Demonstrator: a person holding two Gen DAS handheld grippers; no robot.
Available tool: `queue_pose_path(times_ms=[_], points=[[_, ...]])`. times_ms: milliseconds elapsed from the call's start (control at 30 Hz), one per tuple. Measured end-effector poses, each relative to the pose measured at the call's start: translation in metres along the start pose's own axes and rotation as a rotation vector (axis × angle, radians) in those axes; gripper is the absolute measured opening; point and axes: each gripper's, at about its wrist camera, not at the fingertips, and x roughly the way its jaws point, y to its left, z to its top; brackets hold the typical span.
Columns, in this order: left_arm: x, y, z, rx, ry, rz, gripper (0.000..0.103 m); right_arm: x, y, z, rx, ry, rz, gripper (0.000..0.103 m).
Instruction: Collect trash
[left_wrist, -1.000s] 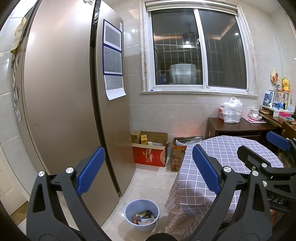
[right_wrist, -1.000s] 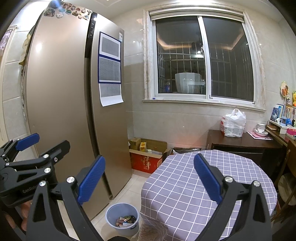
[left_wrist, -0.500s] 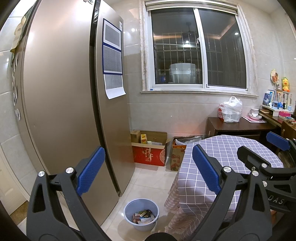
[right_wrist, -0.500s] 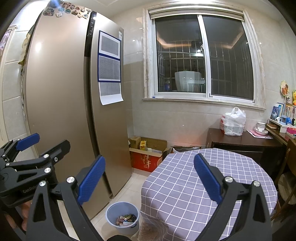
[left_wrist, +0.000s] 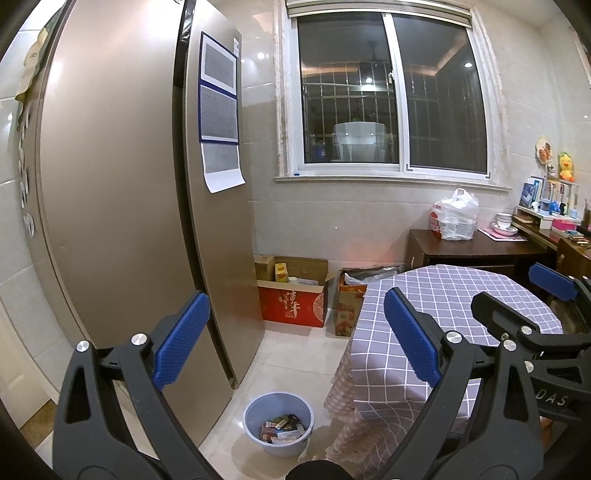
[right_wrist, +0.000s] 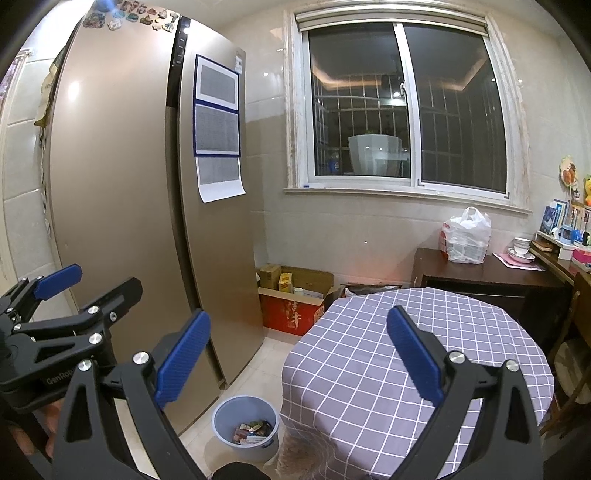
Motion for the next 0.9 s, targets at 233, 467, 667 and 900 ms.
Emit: queue_pose_path(times_ms=[233, 467, 667, 900], points=[[0.003, 0.005, 0.002, 0.000, 0.002, -0.001, 0.094, 0.001, -0.001, 0.002, 0.003, 0.006, 0.004, 0.095], [0.004, 0.008, 0.003, -0.001, 0.003, 0.001, 0.094, 0.002, 0.002, 0.005, 0.007, 0.012, 0.009, 0.095], [0.004, 0.010, 0.006, 0.000, 0.006, 0.006, 0.094, 0.006, 0.003, 0.007, 0.011, 0.023, 0.017, 0.095], [0.003, 0.011, 0.007, 0.001, 0.010, 0.007, 0.094, 0.008, 0.001, 0.007, 0.010, 0.028, 0.020, 0.095]])
